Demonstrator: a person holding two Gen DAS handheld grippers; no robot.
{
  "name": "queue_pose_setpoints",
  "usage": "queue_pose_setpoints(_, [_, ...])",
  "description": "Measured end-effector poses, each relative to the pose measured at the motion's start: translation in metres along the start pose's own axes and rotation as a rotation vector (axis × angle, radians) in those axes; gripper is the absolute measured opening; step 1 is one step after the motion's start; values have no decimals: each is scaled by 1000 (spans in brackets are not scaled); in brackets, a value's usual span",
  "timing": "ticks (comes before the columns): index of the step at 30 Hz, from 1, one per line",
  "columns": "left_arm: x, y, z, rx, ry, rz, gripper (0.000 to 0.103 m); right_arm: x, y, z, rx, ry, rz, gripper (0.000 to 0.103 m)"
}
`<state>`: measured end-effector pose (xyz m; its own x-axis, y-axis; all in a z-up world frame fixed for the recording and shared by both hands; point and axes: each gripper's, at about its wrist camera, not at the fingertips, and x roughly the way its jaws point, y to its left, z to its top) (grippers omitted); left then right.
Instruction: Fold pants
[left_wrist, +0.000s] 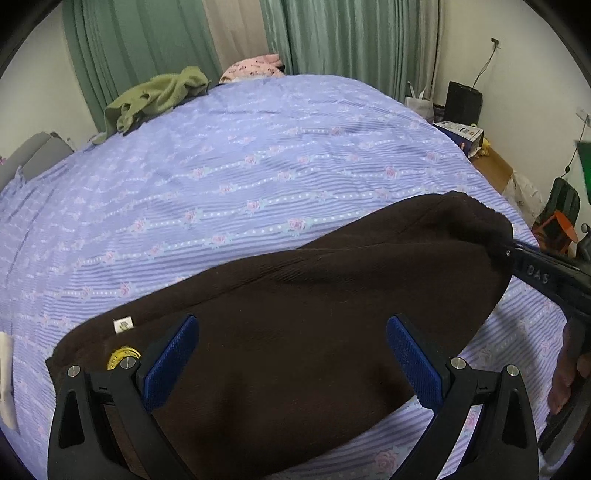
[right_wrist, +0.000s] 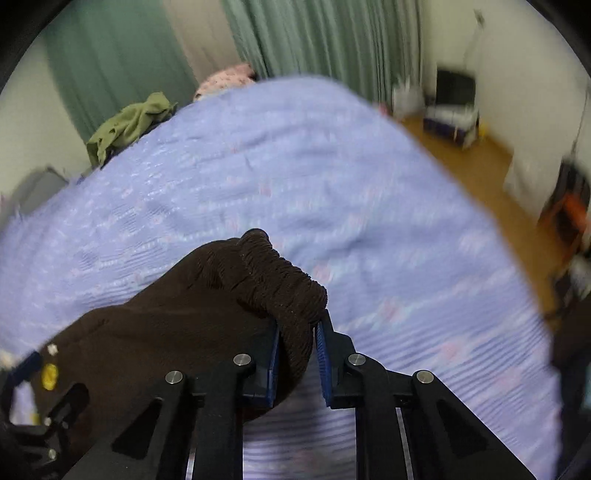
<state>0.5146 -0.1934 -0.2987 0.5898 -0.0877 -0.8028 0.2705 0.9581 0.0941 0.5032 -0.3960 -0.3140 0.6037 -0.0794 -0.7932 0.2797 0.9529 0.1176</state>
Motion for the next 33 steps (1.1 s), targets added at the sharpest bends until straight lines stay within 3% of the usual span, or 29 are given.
queue_pose_setpoints(2, [2,-2,0,9,11,17,103,18,14,2,-87,43,-78,19])
queue_pose_setpoints(5, [-2,-4,-2,24,19,26,103,37,13,-3,-116,128,-114,32])
queue_pose_setpoints(6, [-6,-4,-3,33,11,28,103,29,9,-5,-108,110,-119,40])
queue_pose_setpoints(7, [-12,-5,-4,41,2,29,103,16,2,-7,-93,74,-119,54])
queue_pose_setpoints(9, [-24,-5,-4,52,-10,22,103,-15,-10,-11,-48,9,-130,70])
queue_pose_setpoints(16, [-94,-8,-14,26,-39,-71,103,-132,-38,-37,-2,-63,-17,70])
queue_pose_setpoints(21, [-143,-21,-42,85,-62,-79,103,-182,-41,-77,-29,-9,19,70])
queue_pose_setpoints(25, [-170,-43,-76,176,-55,-69,103,-197,-45,-116,-44,82,46,68])
queue_pose_setpoints(33, [-178,-65,-142,180,77,-98,103,-196,-49,-191,29,253,151,51])
